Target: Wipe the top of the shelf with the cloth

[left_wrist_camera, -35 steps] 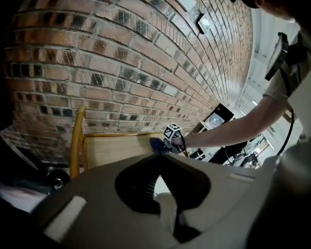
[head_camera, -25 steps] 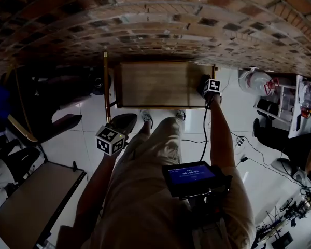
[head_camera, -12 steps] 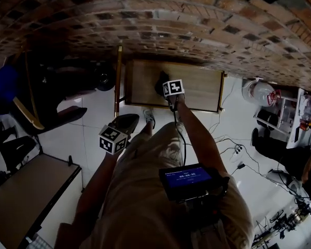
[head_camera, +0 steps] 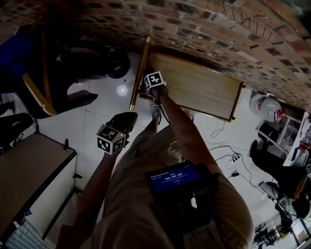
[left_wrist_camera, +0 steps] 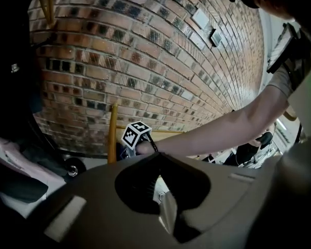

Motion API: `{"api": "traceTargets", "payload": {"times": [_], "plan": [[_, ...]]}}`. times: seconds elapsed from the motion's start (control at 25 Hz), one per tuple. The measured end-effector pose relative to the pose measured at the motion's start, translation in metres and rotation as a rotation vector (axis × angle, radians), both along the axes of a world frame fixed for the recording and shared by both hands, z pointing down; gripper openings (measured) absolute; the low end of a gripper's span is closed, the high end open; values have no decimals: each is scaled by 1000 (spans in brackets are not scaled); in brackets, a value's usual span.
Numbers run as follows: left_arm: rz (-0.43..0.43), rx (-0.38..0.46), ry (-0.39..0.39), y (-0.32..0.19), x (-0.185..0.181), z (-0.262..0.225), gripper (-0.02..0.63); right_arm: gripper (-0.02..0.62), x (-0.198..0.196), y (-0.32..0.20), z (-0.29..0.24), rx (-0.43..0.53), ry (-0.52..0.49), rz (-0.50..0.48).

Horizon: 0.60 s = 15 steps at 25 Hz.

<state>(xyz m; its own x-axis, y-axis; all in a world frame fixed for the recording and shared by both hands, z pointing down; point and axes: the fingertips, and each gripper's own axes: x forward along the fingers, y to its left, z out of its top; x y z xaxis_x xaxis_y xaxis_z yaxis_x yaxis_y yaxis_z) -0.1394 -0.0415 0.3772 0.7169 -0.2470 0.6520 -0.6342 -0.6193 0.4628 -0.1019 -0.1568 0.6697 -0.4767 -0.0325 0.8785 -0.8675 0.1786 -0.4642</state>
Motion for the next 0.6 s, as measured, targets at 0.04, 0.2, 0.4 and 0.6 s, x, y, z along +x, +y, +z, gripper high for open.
{"api": "traceTargets", "payload": {"times": [0.04, 0.2, 0.4, 0.6], "plan": [[-6, -3, -1, -1, -4, 2, 3, 92, -1, -1, 2, -4, 0, 5], [-23, -18, 8, -2, -7, 5, 3, 92, 7, 1, 1, -9, -18, 43], [37, -20, 13, -2, 20, 6, 3, 92, 71, 22, 5, -8, 49, 108], [110, -17, 9, -3, 58, 4, 3, 92, 172, 63, 9, -33, 80, 247]]}}
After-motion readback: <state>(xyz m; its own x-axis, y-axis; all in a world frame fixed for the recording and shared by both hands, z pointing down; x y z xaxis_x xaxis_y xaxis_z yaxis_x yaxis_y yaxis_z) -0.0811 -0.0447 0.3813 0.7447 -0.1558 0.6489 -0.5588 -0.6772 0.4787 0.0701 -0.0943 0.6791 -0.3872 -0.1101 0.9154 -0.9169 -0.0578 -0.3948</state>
